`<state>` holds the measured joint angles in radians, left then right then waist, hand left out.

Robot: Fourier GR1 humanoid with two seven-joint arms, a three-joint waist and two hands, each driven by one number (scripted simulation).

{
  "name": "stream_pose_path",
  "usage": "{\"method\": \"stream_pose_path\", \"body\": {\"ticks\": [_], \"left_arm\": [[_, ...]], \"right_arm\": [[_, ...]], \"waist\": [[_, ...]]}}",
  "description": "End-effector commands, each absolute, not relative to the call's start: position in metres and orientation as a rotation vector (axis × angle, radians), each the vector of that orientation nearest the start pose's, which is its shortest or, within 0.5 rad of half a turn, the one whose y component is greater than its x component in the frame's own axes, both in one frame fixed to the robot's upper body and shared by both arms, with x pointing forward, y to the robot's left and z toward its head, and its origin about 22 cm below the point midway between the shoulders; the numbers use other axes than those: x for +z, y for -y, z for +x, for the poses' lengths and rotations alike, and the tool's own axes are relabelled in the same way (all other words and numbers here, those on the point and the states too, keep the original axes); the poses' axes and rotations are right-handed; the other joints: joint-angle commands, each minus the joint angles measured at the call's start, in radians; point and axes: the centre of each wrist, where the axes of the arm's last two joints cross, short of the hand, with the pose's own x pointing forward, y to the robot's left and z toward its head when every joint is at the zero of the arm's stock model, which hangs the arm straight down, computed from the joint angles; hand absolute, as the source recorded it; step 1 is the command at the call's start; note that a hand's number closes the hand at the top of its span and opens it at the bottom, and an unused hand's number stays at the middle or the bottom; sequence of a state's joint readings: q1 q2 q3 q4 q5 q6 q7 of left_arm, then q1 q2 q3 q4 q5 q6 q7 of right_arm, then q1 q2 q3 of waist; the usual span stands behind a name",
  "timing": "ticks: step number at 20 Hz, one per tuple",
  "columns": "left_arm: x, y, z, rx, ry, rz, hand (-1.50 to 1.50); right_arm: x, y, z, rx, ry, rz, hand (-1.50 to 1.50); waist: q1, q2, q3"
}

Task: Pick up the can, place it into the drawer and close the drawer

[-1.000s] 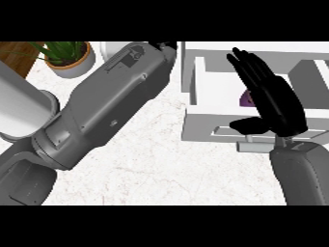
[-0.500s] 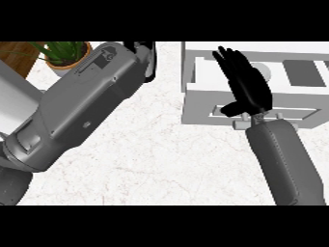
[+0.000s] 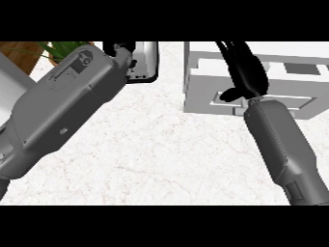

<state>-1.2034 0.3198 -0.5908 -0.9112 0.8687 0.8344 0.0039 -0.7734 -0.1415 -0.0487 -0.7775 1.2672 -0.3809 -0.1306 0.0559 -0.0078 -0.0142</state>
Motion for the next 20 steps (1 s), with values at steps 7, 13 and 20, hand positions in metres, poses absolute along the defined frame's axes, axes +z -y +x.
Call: {"method": "stream_pose_path", "body": {"ticks": [7,13,20], "left_arm": [[0.226,-0.108,0.408,0.186,1.73,0.047,-1.5],[0.227,-0.113,0.403,0.159,1.713,0.04,-1.5],[0.23,-0.099,0.393,0.162,1.74,0.034,-1.5]], "right_arm": [[0.052,0.197,0.437,1.083,1.663,-1.282,-1.5],[0.058,0.203,0.446,1.012,1.678,-1.369,-1.5],[0.108,0.194,0.466,0.976,1.696,-1.42,-1.5]], "waist": [[0.019,0.026,0.016],[0.035,0.035,0.017],[0.04,0.038,0.017]]}}
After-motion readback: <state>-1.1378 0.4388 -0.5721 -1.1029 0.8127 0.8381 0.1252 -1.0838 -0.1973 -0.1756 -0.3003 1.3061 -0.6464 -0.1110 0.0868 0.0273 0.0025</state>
